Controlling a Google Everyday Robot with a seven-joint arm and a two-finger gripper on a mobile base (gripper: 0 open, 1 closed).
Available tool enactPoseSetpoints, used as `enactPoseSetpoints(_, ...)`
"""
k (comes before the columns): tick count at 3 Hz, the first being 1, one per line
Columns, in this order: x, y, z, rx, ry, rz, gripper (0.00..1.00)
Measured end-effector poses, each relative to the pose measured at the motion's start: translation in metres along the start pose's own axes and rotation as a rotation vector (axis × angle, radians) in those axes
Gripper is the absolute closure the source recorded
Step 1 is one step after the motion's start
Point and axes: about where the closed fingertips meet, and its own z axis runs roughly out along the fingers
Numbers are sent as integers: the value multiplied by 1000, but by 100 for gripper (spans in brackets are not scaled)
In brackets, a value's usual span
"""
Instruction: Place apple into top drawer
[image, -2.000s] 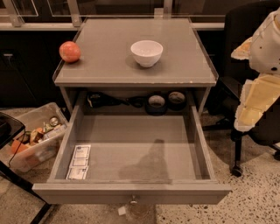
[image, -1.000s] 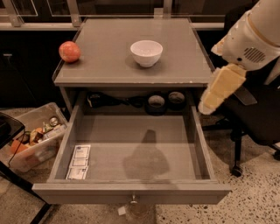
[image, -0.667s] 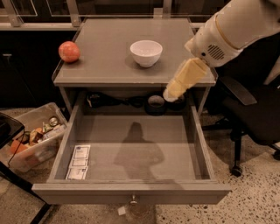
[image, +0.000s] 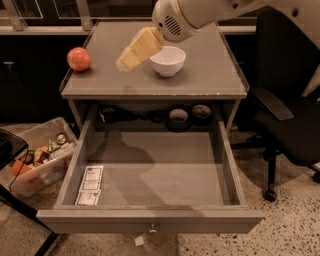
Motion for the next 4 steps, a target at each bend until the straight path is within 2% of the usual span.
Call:
enactPoseSetpoints(2,1,-3,1,17,-14,21,0)
enactPoseSetpoints(3,3,-27,35,46,-56,57,0)
enactPoseSetpoints(4,-6,-57,88,53,-124,66,0)
